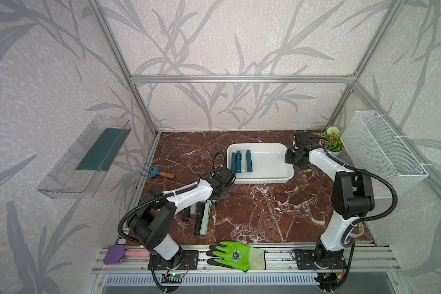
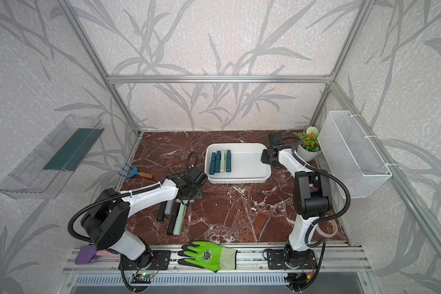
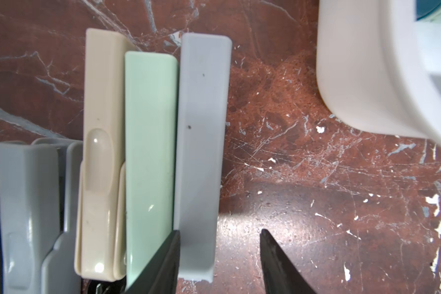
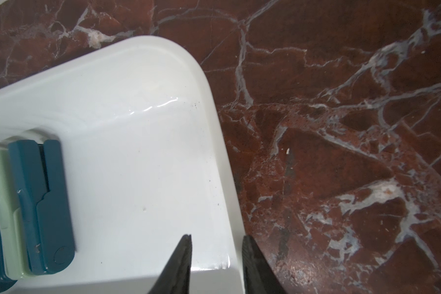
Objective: Put the pruning pliers into the storage box
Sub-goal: Pick up the pruning pliers from the center of the board.
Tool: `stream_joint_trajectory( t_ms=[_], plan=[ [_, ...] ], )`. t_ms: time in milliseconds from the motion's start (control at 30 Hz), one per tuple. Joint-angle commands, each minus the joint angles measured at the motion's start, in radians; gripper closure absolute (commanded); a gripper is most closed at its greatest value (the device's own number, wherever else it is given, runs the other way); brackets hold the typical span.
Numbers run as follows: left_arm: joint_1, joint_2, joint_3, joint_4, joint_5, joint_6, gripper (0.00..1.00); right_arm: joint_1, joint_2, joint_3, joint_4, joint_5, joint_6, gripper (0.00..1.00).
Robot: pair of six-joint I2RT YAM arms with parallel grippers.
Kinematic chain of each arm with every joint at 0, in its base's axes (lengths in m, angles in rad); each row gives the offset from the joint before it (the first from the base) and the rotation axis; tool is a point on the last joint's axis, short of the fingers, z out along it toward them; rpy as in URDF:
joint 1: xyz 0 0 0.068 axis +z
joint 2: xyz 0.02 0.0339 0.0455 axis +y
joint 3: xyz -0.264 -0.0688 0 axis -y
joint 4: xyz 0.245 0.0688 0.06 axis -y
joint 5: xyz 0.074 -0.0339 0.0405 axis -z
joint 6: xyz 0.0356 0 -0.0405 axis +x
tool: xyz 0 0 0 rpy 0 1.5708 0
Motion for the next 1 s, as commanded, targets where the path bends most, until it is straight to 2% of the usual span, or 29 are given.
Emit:
stream_joint_trajectory(
  t_ms=[0,600,967],
  plan=[
    [0.006,-0.003,-0.011,-0.021,-0.039,-0.016,0.49,-0.003,0.019,0.006,-0.011,-0.015,0.013,0.65],
    [0.013,0.010,-0.014,0.009,-0.027,0.001,0.49,-0.005,0.022,0.004,-0.004,-0.025,0.022,0.66],
    [0.012,0.103,0.024,0.045,-0.036,0.049,0.54,-0.008,0.017,-0.004,0.004,-0.028,0.022,0.65]
  ],
)
